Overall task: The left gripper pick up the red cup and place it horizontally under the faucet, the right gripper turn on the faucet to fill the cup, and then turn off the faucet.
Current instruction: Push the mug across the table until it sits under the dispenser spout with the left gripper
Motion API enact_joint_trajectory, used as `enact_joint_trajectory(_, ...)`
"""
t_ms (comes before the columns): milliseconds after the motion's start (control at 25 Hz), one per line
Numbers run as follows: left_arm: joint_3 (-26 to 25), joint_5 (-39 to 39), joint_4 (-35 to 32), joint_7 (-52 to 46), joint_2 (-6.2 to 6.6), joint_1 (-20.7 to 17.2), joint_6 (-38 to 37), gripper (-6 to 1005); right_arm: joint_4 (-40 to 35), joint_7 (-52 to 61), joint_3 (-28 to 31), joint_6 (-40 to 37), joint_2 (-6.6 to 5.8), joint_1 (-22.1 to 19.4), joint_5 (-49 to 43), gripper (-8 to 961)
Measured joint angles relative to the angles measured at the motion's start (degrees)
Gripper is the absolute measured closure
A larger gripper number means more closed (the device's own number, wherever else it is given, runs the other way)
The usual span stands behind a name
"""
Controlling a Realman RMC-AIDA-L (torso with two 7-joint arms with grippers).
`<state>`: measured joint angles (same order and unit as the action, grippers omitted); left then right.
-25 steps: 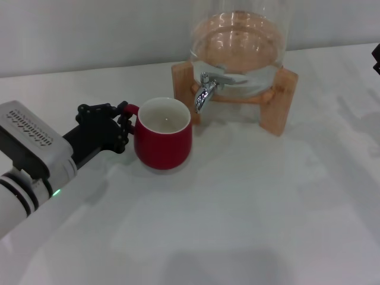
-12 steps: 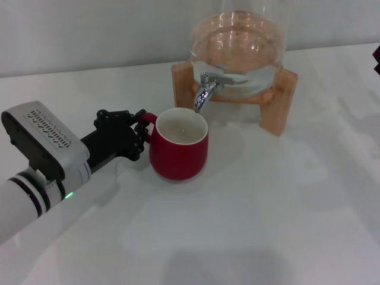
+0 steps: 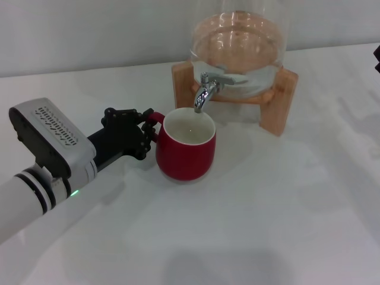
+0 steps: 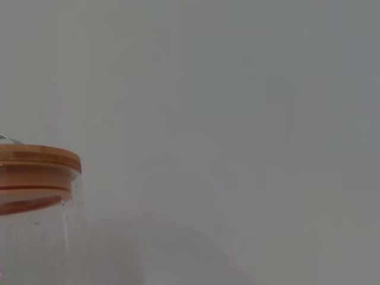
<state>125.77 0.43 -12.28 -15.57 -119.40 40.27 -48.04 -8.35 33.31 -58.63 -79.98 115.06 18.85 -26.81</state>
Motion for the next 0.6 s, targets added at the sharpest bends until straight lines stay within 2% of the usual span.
enact_joint_trajectory(600,0.00,-0.01,0.03,0.01,0.05,0.27,0.85,907,0.01,0.72,-0.65,-0.02,-0.01,0.01,0.01,85)
